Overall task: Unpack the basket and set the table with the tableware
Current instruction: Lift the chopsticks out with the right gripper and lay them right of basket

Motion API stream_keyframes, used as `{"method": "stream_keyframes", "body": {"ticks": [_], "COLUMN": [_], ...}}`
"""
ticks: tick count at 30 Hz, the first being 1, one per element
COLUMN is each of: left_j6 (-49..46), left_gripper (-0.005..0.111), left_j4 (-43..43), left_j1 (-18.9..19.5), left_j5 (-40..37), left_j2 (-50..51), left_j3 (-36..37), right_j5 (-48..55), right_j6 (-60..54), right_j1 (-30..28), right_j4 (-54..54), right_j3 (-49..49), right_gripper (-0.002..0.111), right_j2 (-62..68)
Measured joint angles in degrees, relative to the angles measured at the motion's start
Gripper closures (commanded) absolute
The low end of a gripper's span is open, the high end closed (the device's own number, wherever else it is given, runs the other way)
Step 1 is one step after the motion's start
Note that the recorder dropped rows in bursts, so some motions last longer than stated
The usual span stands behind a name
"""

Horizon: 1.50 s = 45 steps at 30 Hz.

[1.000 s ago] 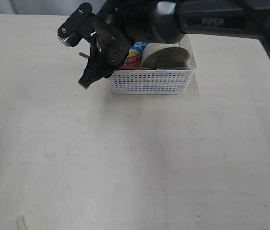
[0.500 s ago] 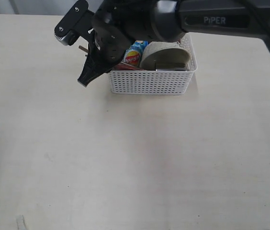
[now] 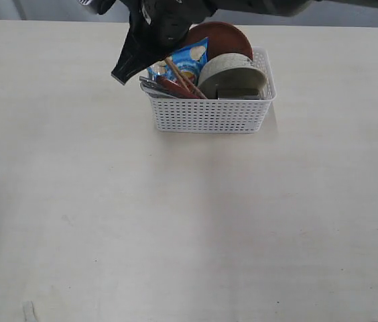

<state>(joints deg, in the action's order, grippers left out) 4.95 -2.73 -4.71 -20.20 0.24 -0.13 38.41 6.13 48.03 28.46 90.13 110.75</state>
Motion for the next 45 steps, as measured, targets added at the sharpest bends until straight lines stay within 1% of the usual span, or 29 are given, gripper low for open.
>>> {"method": "stream_keyframes", "body": {"ticks": [11,17,25,30,33,37,38,39,40,41,42,43,44,45], "left_j6": [0.0,0.0,0.0,0.0,0.0,0.0,0.0,0.0,0.0,0.0,0.0,0.0,0.0,0.0], "left_gripper": [0.107,0.107,0.107,0.107,0.107,0.107,0.107,0.107,0.107,0.107,0.107,0.107,0.107,0.107], "left_j4": [0.0,0.0,0.0,0.0,0.0,0.0,0.0,0.0,0.0,0.0,0.0,0.0,0.0,0.0], "left_j1": [0.0,0.0,0.0,0.0,0.0,0.0,0.0,0.0,0.0,0.0,0.0,0.0,0.0,0.0], "left_j5": [0.0,0.0,0.0,0.0,0.0,0.0,0.0,0.0,0.0,0.0,0.0,0.0,0.0,0.0], "left_j2": [0.0,0.0,0.0,0.0,0.0,0.0,0.0,0.0,0.0,0.0,0.0,0.0,0.0,0.0], "left_j3": [0.0,0.0,0.0,0.0,0.0,0.0,0.0,0.0,0.0,0.0,0.0,0.0,0.0,0.0], "right_j5": [3.0,6.1,7.6,11.4,13.5,16.2,17.5,18.2,19.2,19.7,20.6,21.5,23.2,25.0], "right_j6": [5.7,6.1,6.1,8.0,9.7,10.4,10.4,10.4,9.6,9.0,7.5,6.5,4.4,2.5], "right_j1": [0.1,0.1,0.1,0.1,-1.3,-6.9,-10.4,-12.6,-16.7,-19.2,-24.3,-27.0,-32.2,-35.4], "right_j4": [6.6,10.1,11.6,15.5,16.3,14.7,12.7,11.5,8.6,6.4,1.4,-1.9,-9.2,-14.5], "right_j3": [0.0,0.0,0.0,0.0,0.0,0.0,0.0,-0.1,-0.1,-0.1,-0.1,-0.1,-0.1,-0.1], "right_gripper": [0.109,0.109,0.109,0.109,0.109,0.109,0.109,0.109,0.109,0.109,0.109,0.109,0.109,0.109], "right_j2": [-7.3,-11.1,-14.6,-15.3,-16.0,-17.8,-18.7,-19.2,-19.6,-19.9,-19.8,-19.8,-19.0,-17.8]}}
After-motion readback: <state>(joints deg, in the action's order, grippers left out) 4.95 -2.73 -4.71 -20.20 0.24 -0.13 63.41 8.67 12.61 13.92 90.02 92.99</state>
